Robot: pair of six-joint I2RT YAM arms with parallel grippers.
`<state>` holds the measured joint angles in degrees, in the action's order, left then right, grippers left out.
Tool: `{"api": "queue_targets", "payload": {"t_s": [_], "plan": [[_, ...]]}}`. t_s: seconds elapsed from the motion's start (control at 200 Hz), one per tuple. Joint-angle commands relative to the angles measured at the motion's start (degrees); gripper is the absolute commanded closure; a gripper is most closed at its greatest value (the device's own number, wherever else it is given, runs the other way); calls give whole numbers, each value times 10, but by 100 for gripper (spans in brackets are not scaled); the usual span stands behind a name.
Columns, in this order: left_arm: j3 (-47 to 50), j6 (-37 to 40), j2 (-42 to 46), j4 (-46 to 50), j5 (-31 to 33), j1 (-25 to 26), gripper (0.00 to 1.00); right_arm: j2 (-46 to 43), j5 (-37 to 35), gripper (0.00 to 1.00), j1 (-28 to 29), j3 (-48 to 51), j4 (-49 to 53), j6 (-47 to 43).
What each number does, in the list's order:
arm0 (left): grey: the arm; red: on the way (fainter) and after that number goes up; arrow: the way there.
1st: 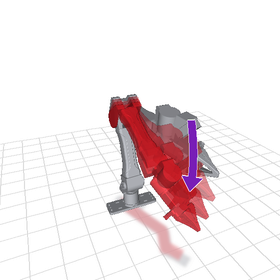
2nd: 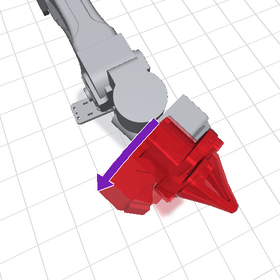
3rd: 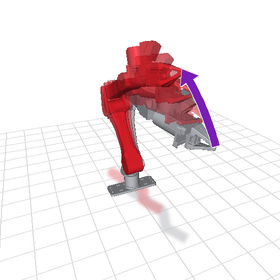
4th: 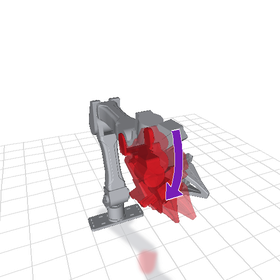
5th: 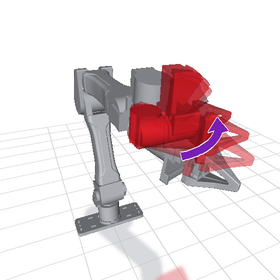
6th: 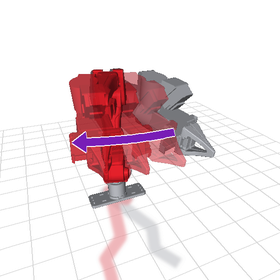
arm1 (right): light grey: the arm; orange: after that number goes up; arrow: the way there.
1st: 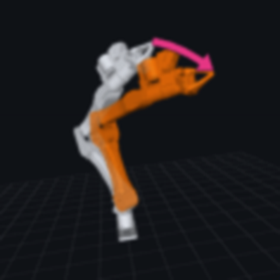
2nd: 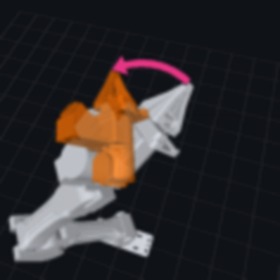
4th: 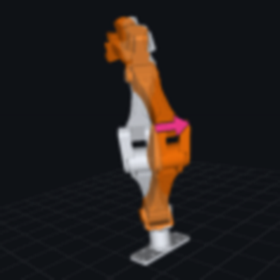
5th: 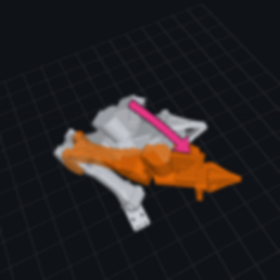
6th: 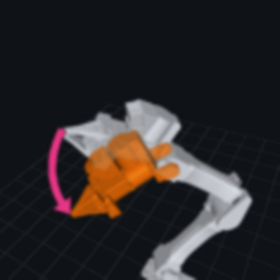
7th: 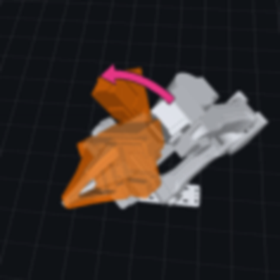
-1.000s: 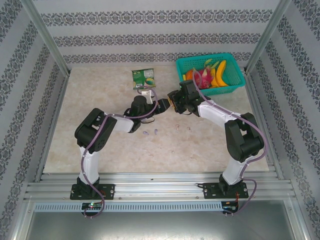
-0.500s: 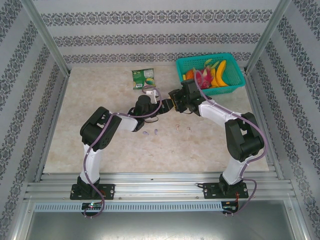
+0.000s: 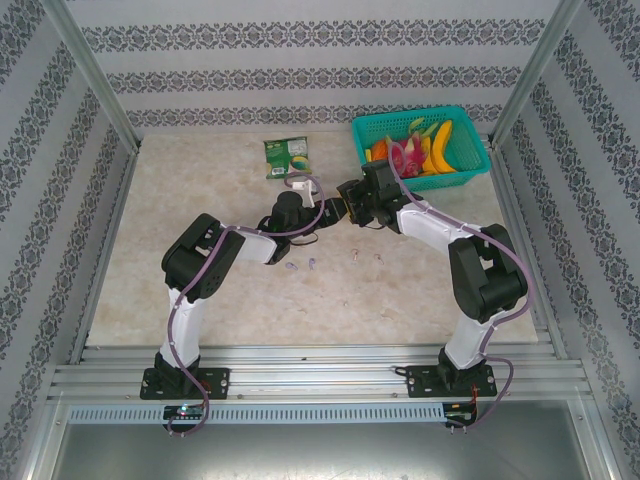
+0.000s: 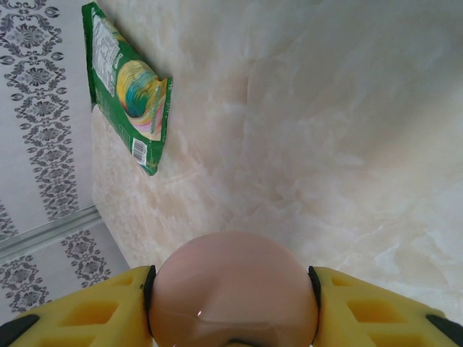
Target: Insert the wireless bluetooth earbuds into the charging case
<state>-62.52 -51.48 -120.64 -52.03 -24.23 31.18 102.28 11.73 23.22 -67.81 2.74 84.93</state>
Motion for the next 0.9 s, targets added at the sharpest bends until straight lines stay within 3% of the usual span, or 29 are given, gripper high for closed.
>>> {"api": "queue_targets", "payload": {"t_s": [0.0, 0.649, 0.714, 0.894], "plan": [[-7, 0, -5, -33, 12, 5, 56, 2, 7, 52, -3, 11, -7, 5], [-9, -14, -10, -50, 12, 6, 85, -5, 11, 49, -7, 17, -16, 5], [-9, -17, -11, -54, 10, 6, 88, -8, 14, 45, -8, 15, -16, 4], [-1, -27, -6, -60, 8, 5, 89, -33, 23, 21, -29, 7, -14, -19]]}}
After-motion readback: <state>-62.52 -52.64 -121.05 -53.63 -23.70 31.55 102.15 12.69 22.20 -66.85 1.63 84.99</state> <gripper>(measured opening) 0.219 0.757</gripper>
